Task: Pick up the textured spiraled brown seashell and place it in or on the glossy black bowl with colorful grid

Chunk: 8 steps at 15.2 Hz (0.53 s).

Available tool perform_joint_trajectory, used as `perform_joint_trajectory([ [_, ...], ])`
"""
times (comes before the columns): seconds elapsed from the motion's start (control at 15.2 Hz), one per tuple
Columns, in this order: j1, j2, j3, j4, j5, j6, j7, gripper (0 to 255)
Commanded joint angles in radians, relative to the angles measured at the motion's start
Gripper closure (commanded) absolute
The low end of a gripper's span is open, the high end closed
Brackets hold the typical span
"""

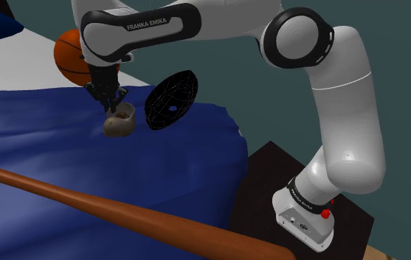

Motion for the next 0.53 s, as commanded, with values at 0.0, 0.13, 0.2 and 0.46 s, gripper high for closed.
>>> perform_joint_trajectory([
  [0.0, 0.000, 0.002, 0.000, -0.003, 0.000, -0.001, 0.000, 255],
  [0.13, 0.000, 0.002, 0.000, -0.003, 0.000, -0.001, 0.000, 255],
  [0.2, 0.000, -0.003, 0.001, 0.003, 0.002, -0.011, -0.001, 255],
  [0.46, 0.002, -0.017, 0.006, 0.034, 0.008, -0.055, -0.004, 255],
])
